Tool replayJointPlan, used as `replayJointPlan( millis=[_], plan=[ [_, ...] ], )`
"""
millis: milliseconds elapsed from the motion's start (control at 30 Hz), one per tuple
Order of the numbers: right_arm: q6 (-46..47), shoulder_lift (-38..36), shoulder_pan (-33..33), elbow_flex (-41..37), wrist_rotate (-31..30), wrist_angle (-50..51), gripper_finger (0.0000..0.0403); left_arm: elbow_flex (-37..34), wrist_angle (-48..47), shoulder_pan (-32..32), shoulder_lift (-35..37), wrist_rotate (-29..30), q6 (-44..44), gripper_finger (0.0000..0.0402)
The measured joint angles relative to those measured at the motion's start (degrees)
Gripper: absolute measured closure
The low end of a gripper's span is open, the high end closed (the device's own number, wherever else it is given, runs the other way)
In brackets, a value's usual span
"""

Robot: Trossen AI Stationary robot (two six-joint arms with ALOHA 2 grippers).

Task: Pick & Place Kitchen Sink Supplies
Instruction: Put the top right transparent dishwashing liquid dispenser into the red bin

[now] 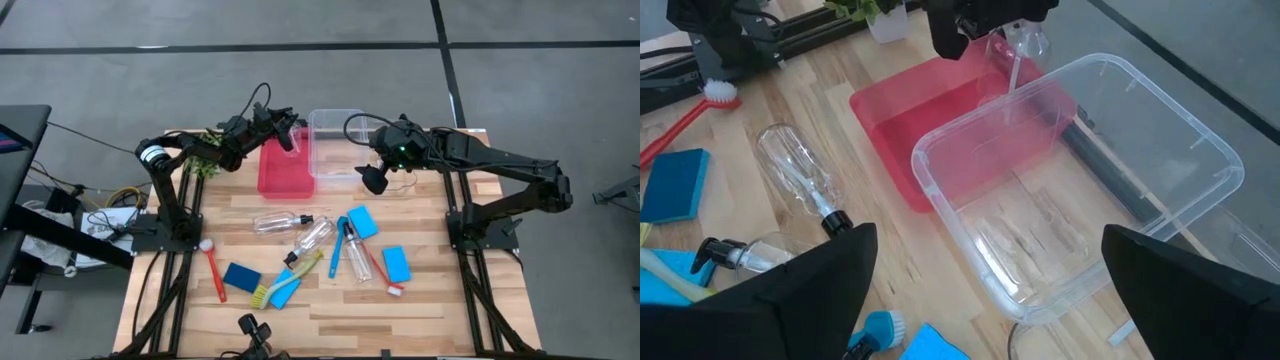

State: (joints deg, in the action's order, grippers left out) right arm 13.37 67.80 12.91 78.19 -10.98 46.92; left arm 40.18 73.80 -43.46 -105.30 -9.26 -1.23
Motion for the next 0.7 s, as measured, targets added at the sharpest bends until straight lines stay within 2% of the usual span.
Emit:
replayJointPlan(
  millis=[700],
  plan=[
    [-0.2, 0.0, 0.0, 0.0, 0.0, -0.8, 0.0023, 0.6, -1.0, 0.0, 0.0, 0.2, 0.1, 0.0257]
  ],
)
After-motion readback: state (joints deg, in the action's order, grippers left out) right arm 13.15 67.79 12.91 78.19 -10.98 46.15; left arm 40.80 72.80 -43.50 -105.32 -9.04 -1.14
